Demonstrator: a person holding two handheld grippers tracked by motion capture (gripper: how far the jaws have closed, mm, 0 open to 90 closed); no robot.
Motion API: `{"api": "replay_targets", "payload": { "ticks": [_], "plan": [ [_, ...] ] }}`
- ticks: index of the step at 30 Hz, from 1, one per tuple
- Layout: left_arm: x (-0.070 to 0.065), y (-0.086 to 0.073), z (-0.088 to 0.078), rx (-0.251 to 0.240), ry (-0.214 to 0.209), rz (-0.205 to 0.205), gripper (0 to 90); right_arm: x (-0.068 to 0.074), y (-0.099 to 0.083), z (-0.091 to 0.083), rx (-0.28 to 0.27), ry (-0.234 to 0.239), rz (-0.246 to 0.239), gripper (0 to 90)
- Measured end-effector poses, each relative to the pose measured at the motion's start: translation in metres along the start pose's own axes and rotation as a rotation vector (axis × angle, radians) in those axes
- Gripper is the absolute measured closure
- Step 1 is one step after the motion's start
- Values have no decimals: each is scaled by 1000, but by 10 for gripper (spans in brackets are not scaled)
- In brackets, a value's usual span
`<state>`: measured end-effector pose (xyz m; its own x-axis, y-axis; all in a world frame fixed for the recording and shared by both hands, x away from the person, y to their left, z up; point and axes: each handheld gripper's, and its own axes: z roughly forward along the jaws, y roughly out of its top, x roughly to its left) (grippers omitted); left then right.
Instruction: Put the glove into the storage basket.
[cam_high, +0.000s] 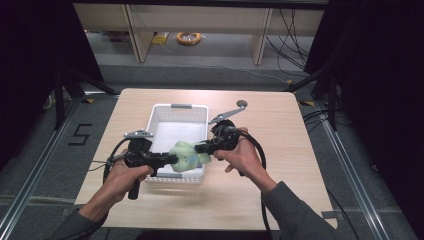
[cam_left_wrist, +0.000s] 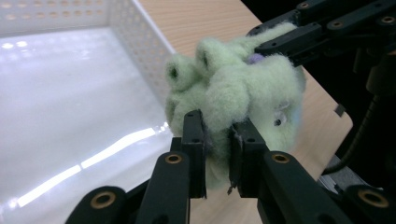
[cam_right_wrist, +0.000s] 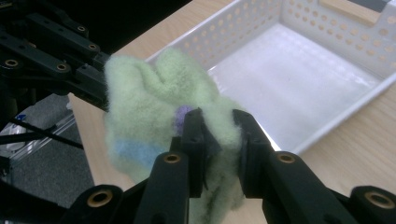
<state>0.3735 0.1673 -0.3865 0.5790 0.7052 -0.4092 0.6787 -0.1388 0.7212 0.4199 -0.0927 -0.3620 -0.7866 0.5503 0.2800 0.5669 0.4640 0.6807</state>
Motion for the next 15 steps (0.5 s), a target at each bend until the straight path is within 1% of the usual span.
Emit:
{"api": "replay_targets", "payload": {
  "ticks": [3,4,5,6,7,8,9,10,11,13,14,15],
  "plan": [
    [11,3,1,7,27,-16,777,-2,7,14,0,-8,9,764],
    [16,3,1,18,31,-19,777,-3,9,19,1,-12,14,764],
    [22,4,2,26,36,-28,777,-4,10,24,8,-9,16,764],
    [25,4,4,22,39,-38,777,-5,12,30,15,-17,33,764],
    [30,3,4,35,34,-45,777,-6,12,34,13,-11,34,764],
    [35,3,6,35,43,-60,777,-7,13,38,18,-9,47,764],
    [38,2,7,39,50,-67,776,-8,14,43,22,-12,49,764],
    [41,1,9,42,54,-72,777,-9,14,47,31,-11,54,764],
    [43,1,10,46,59,-75,776,-9,14,50,32,-18,50,764],
    [50,-1,14,65,63,-79,776,-9,14,58,48,-20,54,764],
    [53,-2,16,67,73,-90,776,-9,13,62,55,-27,58,764],
    [55,-2,17,72,72,-89,776,-10,13,67,59,-33,54,764]
  ]
}}
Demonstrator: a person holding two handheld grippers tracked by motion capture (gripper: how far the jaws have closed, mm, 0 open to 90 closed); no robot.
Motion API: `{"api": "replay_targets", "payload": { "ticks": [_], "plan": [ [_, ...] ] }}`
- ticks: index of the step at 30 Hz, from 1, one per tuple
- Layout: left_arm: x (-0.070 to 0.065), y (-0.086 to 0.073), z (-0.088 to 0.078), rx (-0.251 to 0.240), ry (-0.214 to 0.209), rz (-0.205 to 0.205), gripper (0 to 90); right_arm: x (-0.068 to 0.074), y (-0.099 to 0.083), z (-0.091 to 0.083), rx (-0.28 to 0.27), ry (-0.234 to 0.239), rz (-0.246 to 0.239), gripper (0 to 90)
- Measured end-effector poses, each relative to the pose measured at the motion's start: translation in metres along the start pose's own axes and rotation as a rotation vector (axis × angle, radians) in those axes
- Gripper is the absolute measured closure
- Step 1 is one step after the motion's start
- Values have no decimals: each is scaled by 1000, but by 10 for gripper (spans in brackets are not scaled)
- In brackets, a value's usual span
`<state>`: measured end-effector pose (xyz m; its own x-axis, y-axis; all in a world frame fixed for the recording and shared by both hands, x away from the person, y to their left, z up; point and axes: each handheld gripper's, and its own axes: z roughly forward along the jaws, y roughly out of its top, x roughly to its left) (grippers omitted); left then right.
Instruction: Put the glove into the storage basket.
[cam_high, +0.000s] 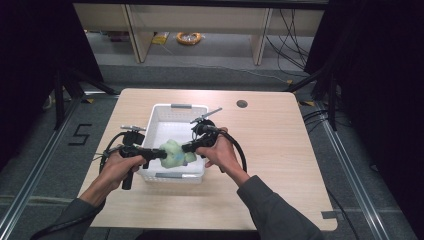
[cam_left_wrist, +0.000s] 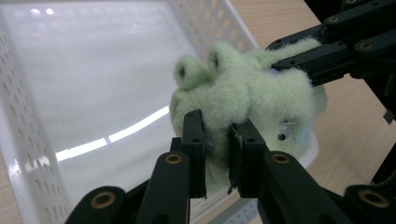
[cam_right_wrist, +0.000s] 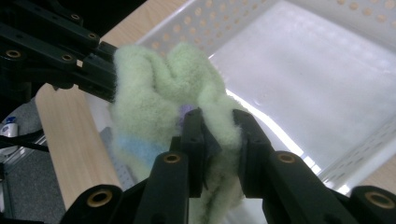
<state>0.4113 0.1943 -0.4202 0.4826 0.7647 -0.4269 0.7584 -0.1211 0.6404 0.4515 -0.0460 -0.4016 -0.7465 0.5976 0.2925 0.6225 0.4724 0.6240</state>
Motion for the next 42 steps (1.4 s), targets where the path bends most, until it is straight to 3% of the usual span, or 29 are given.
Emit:
{"api": "replay_targets", "payload": {
  "ticks": [3,4,5,8,14,18,19,25,32,35,37,42],
  "plan": [
    [6,-1,6,21,9,-4,776,-2,-1,10,26,-15,21,763],
    [8,-1,6,44,10,14,776,-2,-2,13,35,-19,31,763],
    [8,-2,10,32,11,-9,775,-1,-2,15,51,-15,58,763],
    [12,-4,14,58,18,-3,774,-4,-5,24,58,-32,36,762],
    [17,-6,20,106,40,21,771,-6,-8,35,87,-43,43,759],
    [19,-9,25,109,42,11,769,-6,-10,42,107,-44,53,756],
    [20,-8,24,130,48,30,768,-6,-10,43,113,-43,56,755],
    [19,-10,29,142,64,32,760,-7,-11,50,132,-54,44,745],
    [23,-8,31,186,91,75,719,-4,-12,53,177,-83,30,675],
    [24,-6,30,166,119,77,669,-4,-11,52,175,-103,2,643],
    [24,-5,28,151,117,67,657,-3,-10,51,161,-109,-10,633],
    [19,-1,22,128,130,87,626,-3,-4,43,141,-120,-19,578]
  ]
}}
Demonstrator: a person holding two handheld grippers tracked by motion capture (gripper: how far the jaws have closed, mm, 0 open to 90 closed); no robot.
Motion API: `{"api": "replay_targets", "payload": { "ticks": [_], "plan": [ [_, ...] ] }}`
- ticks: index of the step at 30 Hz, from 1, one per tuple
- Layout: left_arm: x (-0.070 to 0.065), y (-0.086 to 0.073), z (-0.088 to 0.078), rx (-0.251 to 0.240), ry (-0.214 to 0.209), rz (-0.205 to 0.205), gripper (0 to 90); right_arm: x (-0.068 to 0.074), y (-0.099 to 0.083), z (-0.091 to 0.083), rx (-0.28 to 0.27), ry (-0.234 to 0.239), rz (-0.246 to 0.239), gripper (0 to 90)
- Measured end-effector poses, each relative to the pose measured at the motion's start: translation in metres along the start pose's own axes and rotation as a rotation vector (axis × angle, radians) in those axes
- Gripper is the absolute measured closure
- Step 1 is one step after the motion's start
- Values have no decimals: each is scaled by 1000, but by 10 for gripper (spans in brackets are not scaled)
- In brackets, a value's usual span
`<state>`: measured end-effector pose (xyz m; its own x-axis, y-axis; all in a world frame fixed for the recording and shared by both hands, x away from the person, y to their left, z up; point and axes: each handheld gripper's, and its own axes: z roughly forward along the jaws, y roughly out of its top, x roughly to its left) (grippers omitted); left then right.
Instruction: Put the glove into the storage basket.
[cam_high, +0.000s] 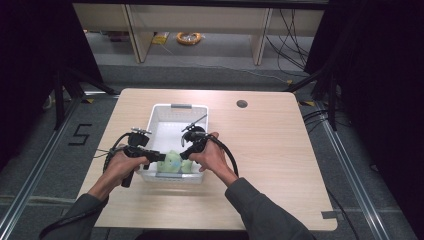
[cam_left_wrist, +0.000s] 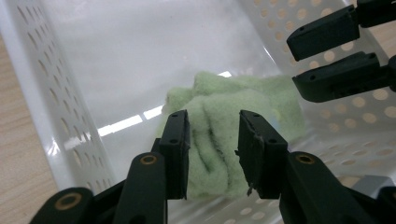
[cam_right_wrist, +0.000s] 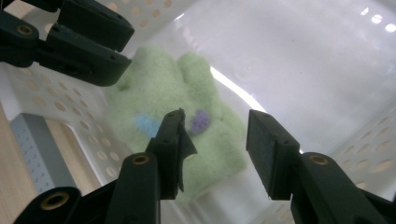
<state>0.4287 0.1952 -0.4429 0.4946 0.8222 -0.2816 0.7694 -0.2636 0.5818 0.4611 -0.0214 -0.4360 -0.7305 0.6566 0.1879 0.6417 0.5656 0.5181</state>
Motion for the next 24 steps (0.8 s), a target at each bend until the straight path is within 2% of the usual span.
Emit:
{"api": "replay_targets", "payload": {
  "ticks": [2,4,6,7,9,11,12,13,15,18,19,22,23,24],
  "plan": [
    [-2,1,-3,-1,12,13,601,0,1,-5,-14,-6,1,557],
    [-4,1,-5,-22,2,12,590,0,2,-9,-24,4,0,537],
    [-7,1,-8,-39,12,5,561,0,2,-12,-28,-5,-14,520],
    [-9,1,-10,-38,15,18,542,0,2,-13,-33,-6,-21,512],
    [-11,0,-13,-60,4,22,507,1,1,-18,-39,-9,-27,502],
    [-15,0,-17,-81,0,8,458,1,-1,-21,-44,-4,-31,498],
    [-17,0,-18,-86,-3,11,441,0,-1,-23,-48,-7,-44,493],
    [-19,-1,-20,-93,-8,14,428,1,-2,-24,-45,-4,-31,488],
    [-25,-3,-21,-98,-19,13,404,0,-3,-27,-66,4,-59,461],
    [-30,-5,-24,-103,-26,19,370,0,-6,-33,-79,9,-65,424],
    [-33,-6,-24,-122,-30,12,359,0,-7,-35,-86,5,-71,413],
    [-37,-8,-27,-132,-40,15,328,-2,-12,-42,-113,26,-83,393],
    [-38,-9,-27,-138,-40,20,324,-2,-14,-44,-117,19,-79,388],
    [-40,-10,-28,-148,-37,12,317,-2,-16,-46,-129,32,-68,382]
  ]
}}
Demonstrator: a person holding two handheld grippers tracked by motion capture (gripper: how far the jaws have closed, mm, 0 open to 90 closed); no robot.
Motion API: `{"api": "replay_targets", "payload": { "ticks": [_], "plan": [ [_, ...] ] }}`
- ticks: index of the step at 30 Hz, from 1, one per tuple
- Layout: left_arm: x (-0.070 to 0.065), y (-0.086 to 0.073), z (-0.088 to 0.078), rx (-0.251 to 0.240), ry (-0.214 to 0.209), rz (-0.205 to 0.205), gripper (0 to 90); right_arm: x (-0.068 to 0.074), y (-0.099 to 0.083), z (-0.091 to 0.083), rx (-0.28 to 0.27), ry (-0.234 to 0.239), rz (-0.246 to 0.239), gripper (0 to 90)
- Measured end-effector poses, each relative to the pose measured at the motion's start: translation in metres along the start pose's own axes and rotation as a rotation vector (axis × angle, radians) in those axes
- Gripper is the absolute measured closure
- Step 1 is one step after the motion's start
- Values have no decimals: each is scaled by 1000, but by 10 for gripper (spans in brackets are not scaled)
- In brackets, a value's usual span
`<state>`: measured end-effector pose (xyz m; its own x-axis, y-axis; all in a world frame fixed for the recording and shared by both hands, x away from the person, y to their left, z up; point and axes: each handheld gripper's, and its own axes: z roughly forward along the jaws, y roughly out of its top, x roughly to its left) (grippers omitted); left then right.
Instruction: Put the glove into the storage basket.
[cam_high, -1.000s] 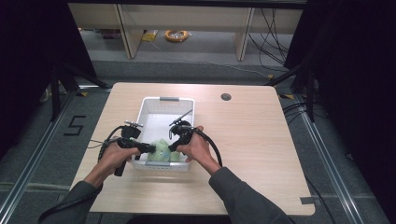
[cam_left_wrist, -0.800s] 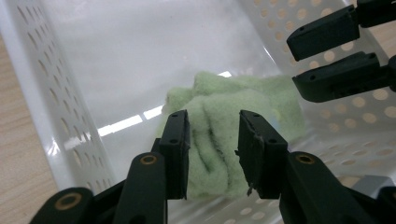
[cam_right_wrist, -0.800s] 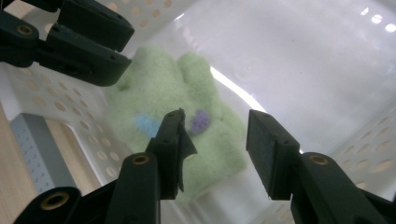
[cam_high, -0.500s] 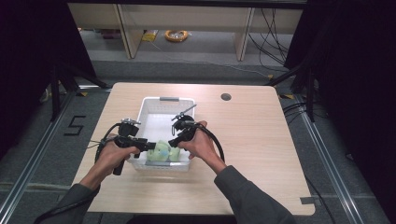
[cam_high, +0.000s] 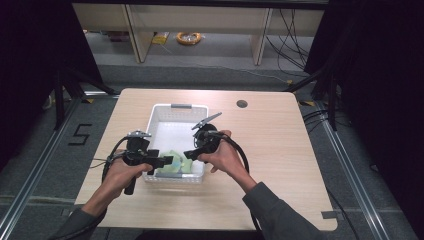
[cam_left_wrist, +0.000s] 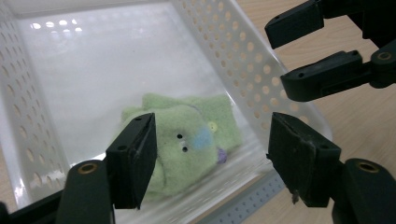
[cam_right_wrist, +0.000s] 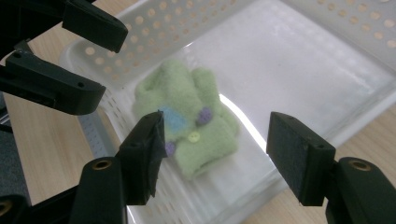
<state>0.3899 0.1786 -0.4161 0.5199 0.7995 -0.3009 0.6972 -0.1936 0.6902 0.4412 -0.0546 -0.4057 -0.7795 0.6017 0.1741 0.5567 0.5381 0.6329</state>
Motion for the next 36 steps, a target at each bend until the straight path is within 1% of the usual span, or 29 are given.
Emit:
{"api": "replay_targets", "payload": {
  "ticks": [1,3,4,5,6,7,8,11,13,14,15,16,17,18,19,20,21,22,23,24,26,27,29,30,31,32,33,35,36],
  "plan": [
    [-1,-1,-1,4,-8,7,311,0,-2,-4,-1,-11,9,376],
    [-4,-3,-2,0,-7,5,302,-1,-6,-13,-1,-26,21,371],
    [-5,-4,-2,-7,-15,-5,295,-2,-8,-16,-22,-14,9,367],
    [-7,-5,-3,-4,-19,-1,294,-2,-10,-20,-19,-24,26,367],
    [-8,-6,-4,-4,-25,-5,292,-4,-13,-24,-36,-17,6,366],
    [-9,-7,-4,-5,-27,4,292,-5,-14,-27,-41,-21,3,365],
    [-12,-8,-5,-12,-28,-1,292,-7,-17,-31,-47,-23,5,365],
    [-20,-13,-4,-11,-40,13,286,-11,-25,-43,-73,-25,8,361],
    [-26,-16,-5,-11,-59,17,283,-12,-30,-49,-89,-20,17,360],
    [-28,-17,-5,-14,-67,17,283,-14,-34,-53,-95,-7,17,360],
    [-32,-19,-5,-22,-72,11,281,-15,-36,-55,-99,-12,16,360],
    [-33,-20,-5,-20,-80,21,270,-17,-40,-59,-106,-10,17,358],
    [-38,-22,-4,-31,-87,-2,270,-18,-42,-60,-113,-14,10,357],
    [-40,-24,-4,-21,-94,18,268,-19,-45,-63,-112,-15,16,356],
    [-44,-25,-3,-34,-97,13,267,-20,-50,-65,-114,-6,33,355],
    [-46,-26,-2,-30,-108,13,266,-21,-53,-66,-128,-13,39,354],
    [-49,-28,-1,-32,-114,16,263,-22,-56,-69,-125,-11,45,353],
    [-52,-29,-1,-32,-121,36,263,-22,-59,-71,-124,-1,45,352],
    [-54,-30,0,-35,-127,41,263,-24,-63,-73,-133,2,40,352],
    [-56,-31,0,-34,-133,43,263,-24,-66,-75,-129,2,53,351],
    [-60,-33,1,-37,-145,48,263,-26,-72,-76,-141,5,39,350],
    [-62,-34,1,-37,-155,48,263,-26,-75,-78,-142,-3,47,349],
    [-66,-36,3,-37,-166,53,263,-28,-81,-80,-153,8,51,348],
    [-69,-38,3,-36,-165,58,263,-29,-83,-82,-152,-4,52,347],
    [-70,-39,4,-31,-178,63,262,-28,-85,-83,-151,11,69,346],
    [-72,-40,5,-34,-176,69,261,-30,-89,-84,-155,2,59,344],
    [-74,-42,6,-32,-181,75,261,-30,-90,-85,-160,9,67,344],
    [-76,-45,8,-28,-185,71,256,-29,-95,-86,-163,22,84,340],
    [-77,-47,11,-28,-198,68,252,-30,-97,-86,-167,20,77,338]
  ]
}}
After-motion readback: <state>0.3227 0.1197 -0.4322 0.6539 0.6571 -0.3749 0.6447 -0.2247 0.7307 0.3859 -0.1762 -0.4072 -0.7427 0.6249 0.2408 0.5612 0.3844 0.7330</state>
